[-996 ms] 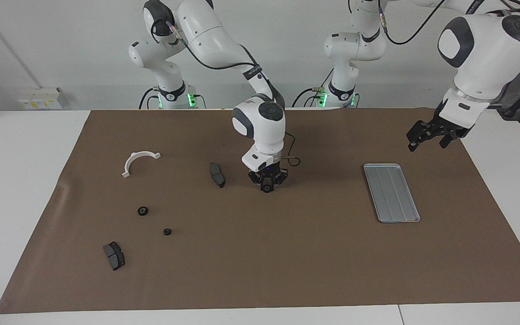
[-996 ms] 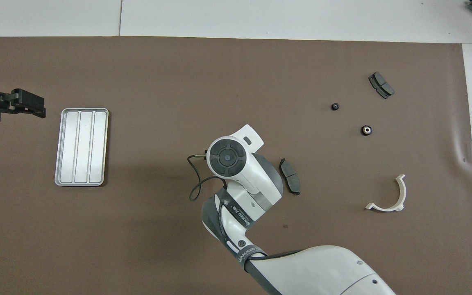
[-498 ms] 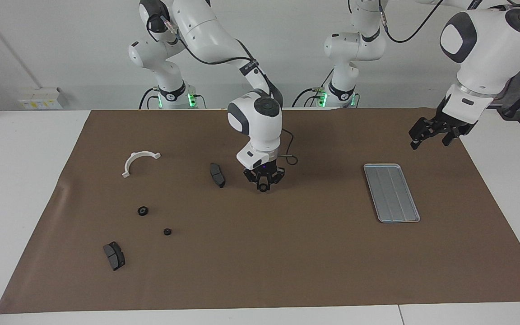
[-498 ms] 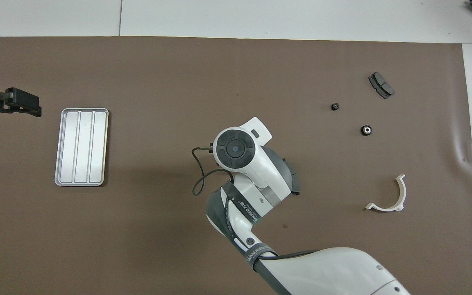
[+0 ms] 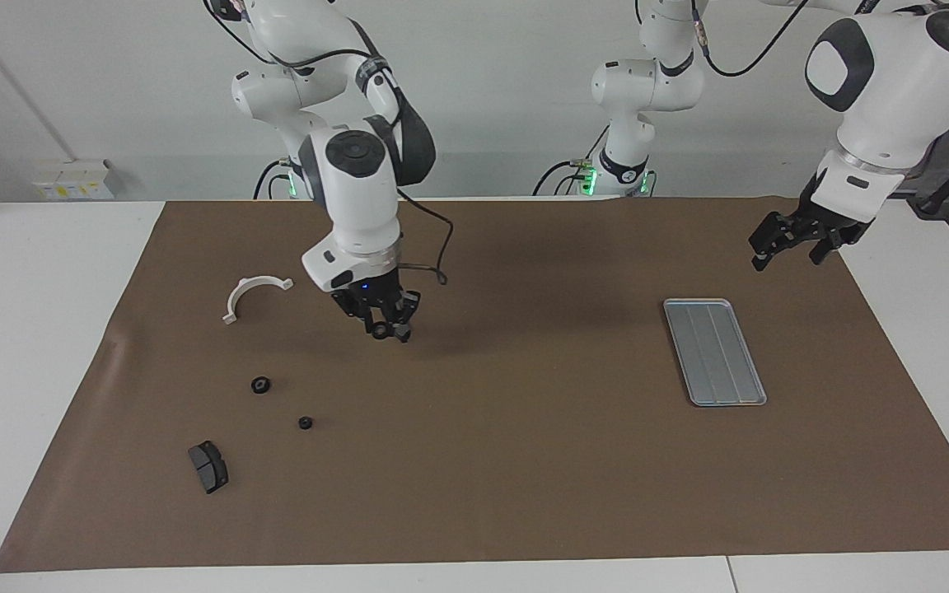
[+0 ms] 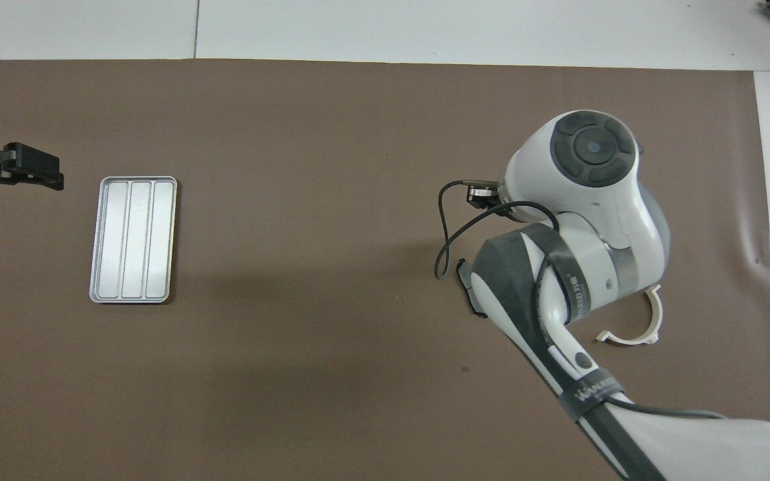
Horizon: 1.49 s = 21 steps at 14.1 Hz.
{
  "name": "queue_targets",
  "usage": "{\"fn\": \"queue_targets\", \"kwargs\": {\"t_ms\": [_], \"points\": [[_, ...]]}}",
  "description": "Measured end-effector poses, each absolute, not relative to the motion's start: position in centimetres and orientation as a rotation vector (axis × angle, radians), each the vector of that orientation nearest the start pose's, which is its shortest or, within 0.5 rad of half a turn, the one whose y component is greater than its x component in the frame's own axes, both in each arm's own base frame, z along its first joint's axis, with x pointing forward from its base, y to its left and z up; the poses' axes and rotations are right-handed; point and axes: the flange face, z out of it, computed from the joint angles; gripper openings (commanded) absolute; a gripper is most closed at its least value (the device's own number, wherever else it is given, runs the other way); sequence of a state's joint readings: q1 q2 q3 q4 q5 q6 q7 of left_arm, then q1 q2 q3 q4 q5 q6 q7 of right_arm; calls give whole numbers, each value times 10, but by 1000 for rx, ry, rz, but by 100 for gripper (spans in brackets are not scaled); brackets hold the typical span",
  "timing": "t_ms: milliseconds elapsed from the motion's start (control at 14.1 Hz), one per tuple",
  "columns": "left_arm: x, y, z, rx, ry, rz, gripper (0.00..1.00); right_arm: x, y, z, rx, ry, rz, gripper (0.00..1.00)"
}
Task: Place bearing gear from tray to pile
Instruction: 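Carry the gear to the gear pile and open the right gripper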
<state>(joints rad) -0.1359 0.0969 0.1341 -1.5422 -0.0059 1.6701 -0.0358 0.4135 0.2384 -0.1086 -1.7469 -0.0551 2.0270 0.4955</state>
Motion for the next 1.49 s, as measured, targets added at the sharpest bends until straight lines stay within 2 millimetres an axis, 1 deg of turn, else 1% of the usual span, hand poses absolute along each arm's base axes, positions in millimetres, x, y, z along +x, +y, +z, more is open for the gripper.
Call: {"fn": "queue_targets", "kwargs": {"t_ms": [71, 213, 285, 356, 427, 569, 640, 711, 854, 925, 996, 1067, 1280, 1352, 1494], "points": [[592, -5, 593, -3134, -53, -52, 100, 607, 166, 436, -3189, 236, -88, 0], [591, -5, 595, -3135, -53, -57, 100, 610, 120, 419, -3186, 193, -44, 0], [591, -5, 595, -3135, -53, -59, 100, 609, 97, 404, -3170, 163, -39, 0], [591, -5, 595, -3135, -53, -60, 100, 606, 82, 388, -3161, 143, -43, 0], [591, -5, 596, -3135, -53, -60, 100, 601, 71, 372, -3157, 130, -52, 0], [591, -5, 596, -3135, -53, -60, 100, 588, 61, 340, -3156, 115, -68, 0], [591, -5, 596, -3135, -53, -60, 100, 582, 56, 327, -3156, 108, -73, 0], [591, -5, 596, -3135, -53, -60, 100, 576, 52, 316, -3157, 103, -73, 0], [591, -5, 596, -3135, -53, -60, 100, 567, 46, 302, -3158, 106, -62, 1], [591, -5, 596, -3135, -53, -60, 100, 563, 45, 297, -3158, 108, -54, 27], [591, -5, 596, -3135, -53, -60, 100, 561, 45, 295, -3159, 108, -46, 81], [591, -5, 596, -3135, -53, -61, 100, 560, 45, 295, -3159, 107, -44, 100], [591, -5, 596, -3135, -53, -61, 100, 560, 45, 298, -3157, 107, -54, 100], [591, -5, 596, -3135, -53, -61, 100, 562, 45, 302, -3155, 107, -73, 100], [591, -5, 596, -3135, -53, -61, 100, 570, 46, 320, -3146, 108, -137, 100]]}}
